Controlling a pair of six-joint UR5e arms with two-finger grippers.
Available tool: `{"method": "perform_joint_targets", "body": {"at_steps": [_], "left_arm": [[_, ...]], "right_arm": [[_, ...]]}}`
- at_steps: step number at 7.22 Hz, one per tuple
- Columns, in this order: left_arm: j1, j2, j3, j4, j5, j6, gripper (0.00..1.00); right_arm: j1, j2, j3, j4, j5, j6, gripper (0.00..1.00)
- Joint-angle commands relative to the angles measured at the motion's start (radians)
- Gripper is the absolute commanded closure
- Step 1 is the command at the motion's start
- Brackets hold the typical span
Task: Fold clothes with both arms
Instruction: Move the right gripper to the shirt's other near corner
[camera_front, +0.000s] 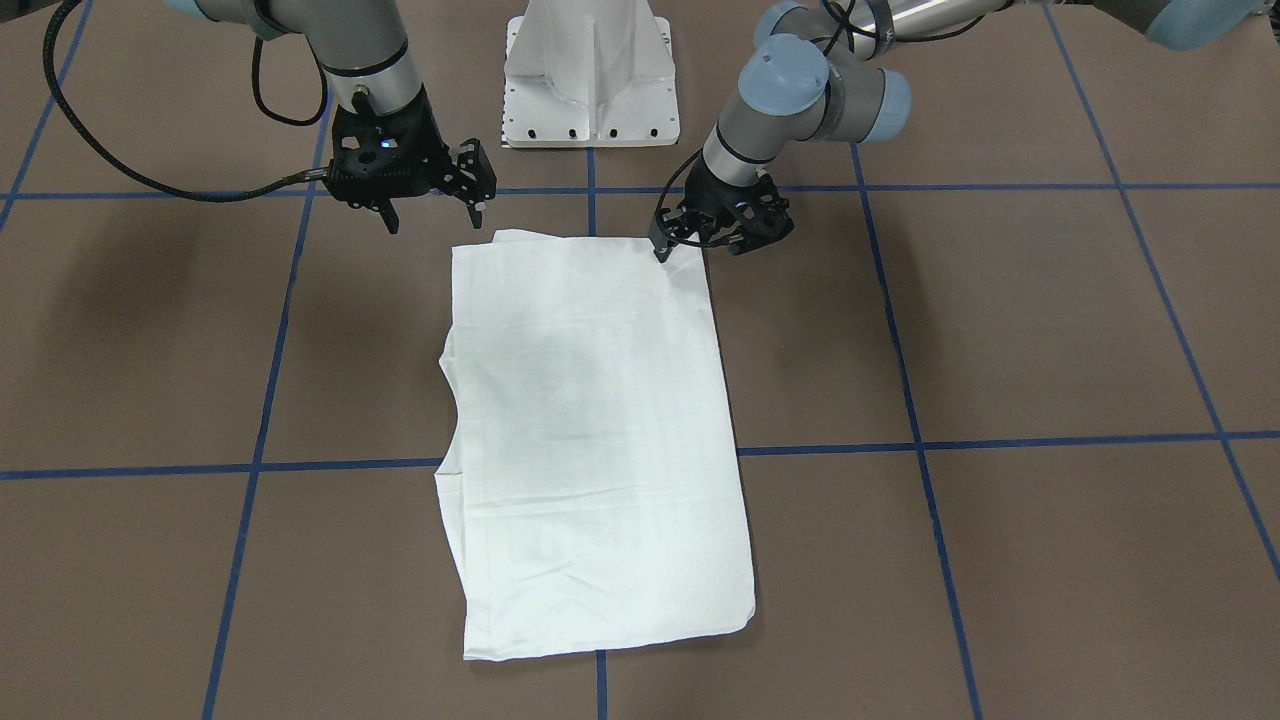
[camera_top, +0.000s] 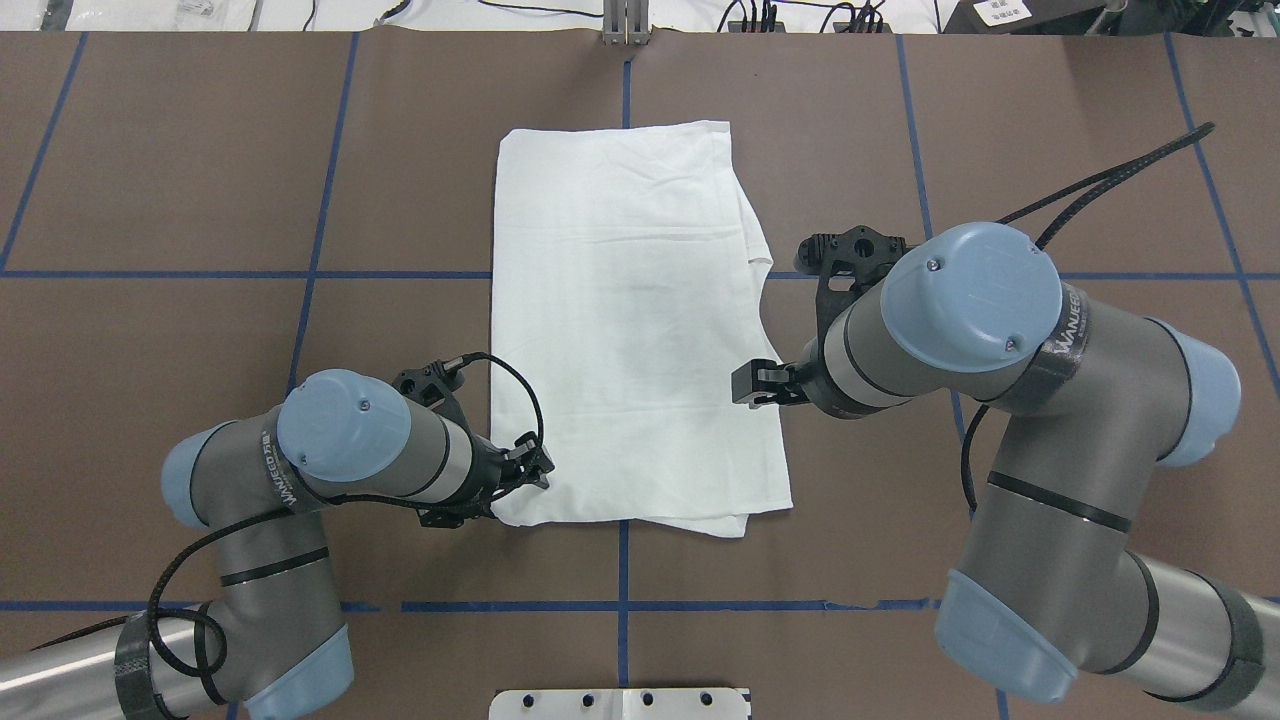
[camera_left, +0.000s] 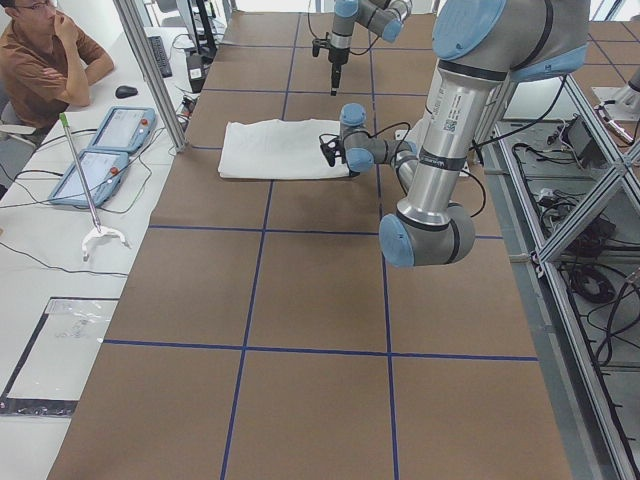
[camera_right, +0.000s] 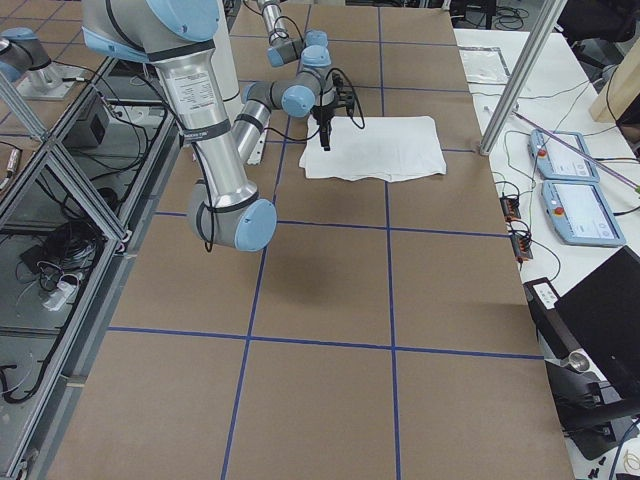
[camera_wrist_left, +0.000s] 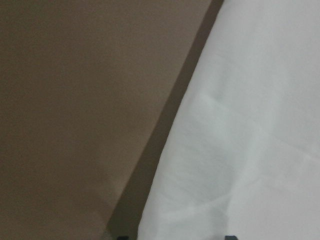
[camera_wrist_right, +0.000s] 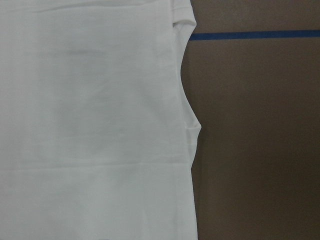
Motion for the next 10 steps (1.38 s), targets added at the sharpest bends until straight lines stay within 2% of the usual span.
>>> {"method": "perform_joint_targets", "body": {"at_steps": [1, 2, 7, 10], "left_arm": [[-0.001, 0.001, -0.001, 0.000, 0.001, 0.000, 0.38], [-0.001, 0.003, -0.007, 0.000, 0.001, 0.002, 0.43], [0.000, 0.004, -0.045, 0.048, -0.001, 0.002, 0.51], [0.000, 0.009, -0.045, 0.048, -0.001, 0.002, 0.74]], "right_arm": [[0.000, 0.000, -0.003, 0.000, 0.000, 0.000, 0.00], [0.000, 0.000, -0.003, 0.000, 0.000, 0.000, 0.00], [-0.002, 0.000, -0.003, -0.002, 0.000, 0.002, 0.00], [-0.002, 0.000, -0.005, -0.002, 0.000, 0.002, 0.00]]}}
